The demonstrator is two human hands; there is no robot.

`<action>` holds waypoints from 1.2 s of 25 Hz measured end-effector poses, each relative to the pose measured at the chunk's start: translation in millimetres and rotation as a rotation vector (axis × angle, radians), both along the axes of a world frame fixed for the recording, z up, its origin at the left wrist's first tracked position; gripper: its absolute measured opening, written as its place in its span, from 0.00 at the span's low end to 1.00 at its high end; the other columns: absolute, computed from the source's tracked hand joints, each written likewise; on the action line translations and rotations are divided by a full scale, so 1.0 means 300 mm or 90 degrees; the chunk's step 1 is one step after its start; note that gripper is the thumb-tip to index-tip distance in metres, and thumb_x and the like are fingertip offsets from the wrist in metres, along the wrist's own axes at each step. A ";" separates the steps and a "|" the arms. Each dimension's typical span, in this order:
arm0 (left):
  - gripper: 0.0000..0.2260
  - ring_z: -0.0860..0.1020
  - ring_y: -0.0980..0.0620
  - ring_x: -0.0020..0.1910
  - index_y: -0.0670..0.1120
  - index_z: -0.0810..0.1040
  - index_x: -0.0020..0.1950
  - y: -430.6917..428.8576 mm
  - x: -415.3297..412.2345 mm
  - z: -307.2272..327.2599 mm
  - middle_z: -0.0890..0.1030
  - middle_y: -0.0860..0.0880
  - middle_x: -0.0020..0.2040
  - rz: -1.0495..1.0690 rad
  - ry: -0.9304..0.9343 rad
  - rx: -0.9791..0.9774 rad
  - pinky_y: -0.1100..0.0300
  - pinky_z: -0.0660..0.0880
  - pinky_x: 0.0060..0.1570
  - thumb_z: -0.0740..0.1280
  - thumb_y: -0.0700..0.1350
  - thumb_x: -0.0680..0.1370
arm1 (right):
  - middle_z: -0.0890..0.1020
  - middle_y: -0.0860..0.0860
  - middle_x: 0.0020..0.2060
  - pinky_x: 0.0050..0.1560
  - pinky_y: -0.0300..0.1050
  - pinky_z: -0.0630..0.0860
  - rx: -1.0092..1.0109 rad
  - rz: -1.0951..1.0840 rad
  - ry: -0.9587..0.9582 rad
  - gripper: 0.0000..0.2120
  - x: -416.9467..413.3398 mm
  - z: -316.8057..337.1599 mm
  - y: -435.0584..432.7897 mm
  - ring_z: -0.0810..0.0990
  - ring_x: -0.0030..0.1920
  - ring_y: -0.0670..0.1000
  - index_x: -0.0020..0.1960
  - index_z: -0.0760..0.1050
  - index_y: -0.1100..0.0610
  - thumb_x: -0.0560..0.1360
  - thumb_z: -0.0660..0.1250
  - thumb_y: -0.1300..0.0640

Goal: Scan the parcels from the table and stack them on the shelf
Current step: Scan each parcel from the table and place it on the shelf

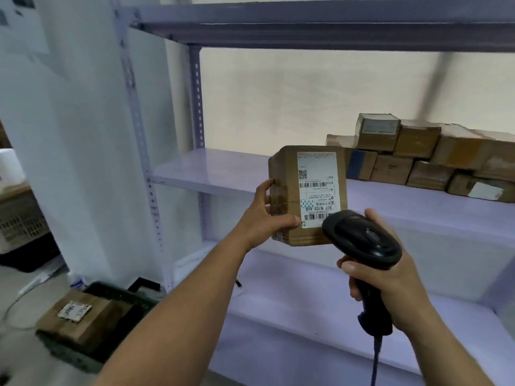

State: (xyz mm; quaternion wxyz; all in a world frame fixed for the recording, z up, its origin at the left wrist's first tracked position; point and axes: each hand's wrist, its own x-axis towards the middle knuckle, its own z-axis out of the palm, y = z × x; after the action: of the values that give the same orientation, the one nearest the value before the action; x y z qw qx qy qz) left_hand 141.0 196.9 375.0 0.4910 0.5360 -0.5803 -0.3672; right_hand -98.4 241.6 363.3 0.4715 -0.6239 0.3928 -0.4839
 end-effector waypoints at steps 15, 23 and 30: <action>0.24 0.79 0.52 0.53 0.62 0.66 0.64 -0.512 0.217 0.189 0.80 0.49 0.57 -0.079 0.016 0.022 0.55 0.78 0.42 0.70 0.52 0.71 | 0.84 0.57 0.43 0.29 0.50 0.77 -0.025 -0.159 -0.009 0.46 0.192 0.063 -0.286 0.77 0.27 0.59 0.71 0.65 0.37 0.66 0.73 0.74; 0.32 0.74 0.46 0.61 0.61 0.57 0.76 -0.713 0.209 0.197 0.73 0.52 0.66 -0.039 -0.079 0.029 0.47 0.77 0.55 0.66 0.62 0.75 | 0.82 0.57 0.45 0.29 0.46 0.78 -0.073 -0.218 0.051 0.46 0.202 0.156 -0.385 0.78 0.28 0.57 0.74 0.61 0.39 0.68 0.73 0.72; 0.28 0.73 0.45 0.62 0.52 0.63 0.73 -0.798 0.187 0.174 0.74 0.47 0.67 -0.023 -0.289 -0.045 0.57 0.69 0.56 0.68 0.43 0.75 | 0.83 0.56 0.44 0.30 0.48 0.78 -0.075 -0.217 0.054 0.46 0.211 0.144 -0.437 0.78 0.28 0.58 0.74 0.61 0.38 0.67 0.74 0.72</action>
State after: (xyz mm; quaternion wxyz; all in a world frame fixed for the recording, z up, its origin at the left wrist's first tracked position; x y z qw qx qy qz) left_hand 197.2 -42.4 427.3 0.3600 0.5769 -0.6978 -0.2251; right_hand -34.9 110.5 406.4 0.3287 -0.5947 0.4832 -0.5521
